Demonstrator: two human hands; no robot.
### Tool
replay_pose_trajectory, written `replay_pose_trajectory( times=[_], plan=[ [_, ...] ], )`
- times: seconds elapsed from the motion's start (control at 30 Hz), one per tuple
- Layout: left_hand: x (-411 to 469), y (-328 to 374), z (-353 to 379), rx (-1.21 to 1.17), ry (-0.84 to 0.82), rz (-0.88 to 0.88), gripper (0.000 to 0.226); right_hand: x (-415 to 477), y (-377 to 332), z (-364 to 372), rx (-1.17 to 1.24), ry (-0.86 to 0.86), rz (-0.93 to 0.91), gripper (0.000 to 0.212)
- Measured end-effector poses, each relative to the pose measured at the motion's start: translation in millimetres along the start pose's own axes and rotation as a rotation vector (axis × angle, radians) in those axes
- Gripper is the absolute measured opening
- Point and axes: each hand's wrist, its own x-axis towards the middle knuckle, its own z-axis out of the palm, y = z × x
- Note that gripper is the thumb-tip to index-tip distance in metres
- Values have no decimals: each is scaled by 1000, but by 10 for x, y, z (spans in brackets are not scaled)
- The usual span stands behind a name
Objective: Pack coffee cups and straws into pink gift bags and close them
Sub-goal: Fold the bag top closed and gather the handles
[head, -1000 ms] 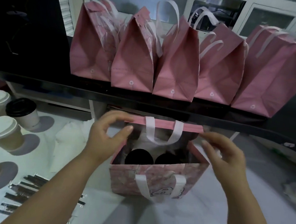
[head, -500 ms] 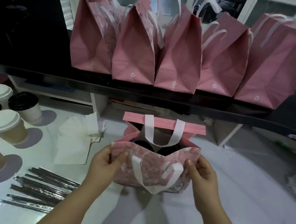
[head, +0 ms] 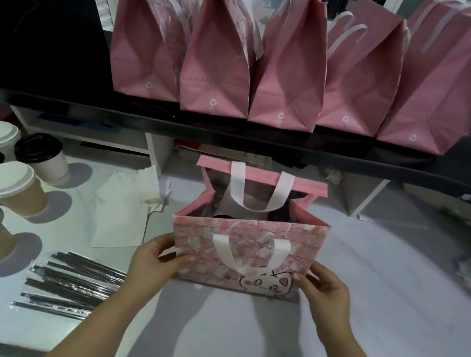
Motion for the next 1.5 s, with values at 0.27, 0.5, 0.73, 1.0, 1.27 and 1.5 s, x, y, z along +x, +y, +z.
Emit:
replay_pose_trajectory(
  times=[0.27, 0.5, 0.73, 1.0, 1.27, 1.5],
  plan=[
    [238, 104, 186, -28, 22, 9, 20, 158, -45, 289, 41, 11, -35, 31],
    [266, -63, 9, 116, -9, -5, 22, 156, 224, 123, -44, 79, 79, 13],
    [250, 21, -74, 197, -61, 7, 23, 179, 75, 50, -109, -4, 54, 18],
    [368, 821, 58, 13, -133, 228, 36, 384, -786, 174, 56, -83, -164, 24],
    [465, 746, 232, -105, -118, 120, 20, 419, -688, 443, 70, 36, -111, 18],
    [686, 798, 217, -45, -57, 261, 17, 662, -744, 415, 18, 86, -159, 18]
  ],
)
